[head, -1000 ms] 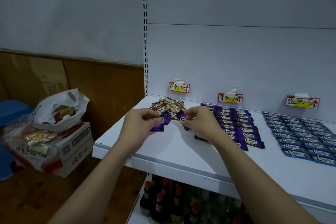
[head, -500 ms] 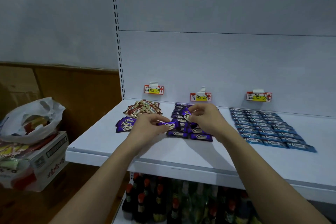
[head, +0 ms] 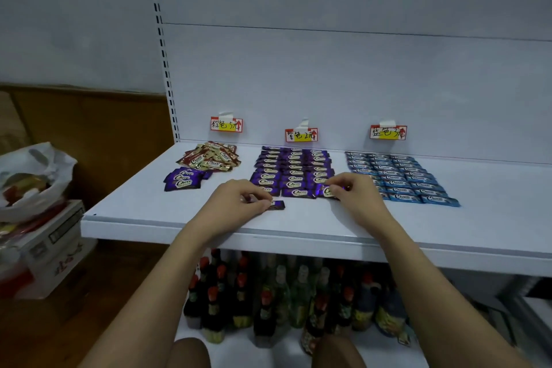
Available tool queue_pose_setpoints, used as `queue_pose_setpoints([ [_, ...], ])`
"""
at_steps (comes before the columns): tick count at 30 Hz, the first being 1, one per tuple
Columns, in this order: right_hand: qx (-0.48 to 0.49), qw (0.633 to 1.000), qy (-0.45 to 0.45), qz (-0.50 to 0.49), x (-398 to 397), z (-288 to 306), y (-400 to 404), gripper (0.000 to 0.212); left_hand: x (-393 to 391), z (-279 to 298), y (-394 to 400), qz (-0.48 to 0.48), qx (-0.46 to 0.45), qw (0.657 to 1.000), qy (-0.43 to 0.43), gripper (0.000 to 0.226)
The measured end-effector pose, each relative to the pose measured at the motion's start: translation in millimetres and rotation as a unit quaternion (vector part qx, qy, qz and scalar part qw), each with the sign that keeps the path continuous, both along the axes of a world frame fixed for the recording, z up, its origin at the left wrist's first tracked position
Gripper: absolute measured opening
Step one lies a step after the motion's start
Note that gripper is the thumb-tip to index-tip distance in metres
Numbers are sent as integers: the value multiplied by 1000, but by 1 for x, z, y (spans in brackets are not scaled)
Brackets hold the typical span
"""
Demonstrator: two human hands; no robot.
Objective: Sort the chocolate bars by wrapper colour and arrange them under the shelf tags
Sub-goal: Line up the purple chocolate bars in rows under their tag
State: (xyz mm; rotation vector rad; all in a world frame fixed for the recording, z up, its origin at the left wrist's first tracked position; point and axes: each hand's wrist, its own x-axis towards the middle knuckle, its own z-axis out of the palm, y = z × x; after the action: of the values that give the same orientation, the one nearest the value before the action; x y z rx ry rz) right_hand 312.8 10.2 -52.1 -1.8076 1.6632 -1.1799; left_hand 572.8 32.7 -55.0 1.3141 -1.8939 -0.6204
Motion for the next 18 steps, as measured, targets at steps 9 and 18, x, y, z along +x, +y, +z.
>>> queue_pose_setpoints([
  [9,-69,974,208,-47,9,-3,1,20,2,2,1,-9,19,1000,-2,17],
  [18,-67,958,241,143,45,-7,40,24,1,-4,-6,54,-28,998,10,20],
])
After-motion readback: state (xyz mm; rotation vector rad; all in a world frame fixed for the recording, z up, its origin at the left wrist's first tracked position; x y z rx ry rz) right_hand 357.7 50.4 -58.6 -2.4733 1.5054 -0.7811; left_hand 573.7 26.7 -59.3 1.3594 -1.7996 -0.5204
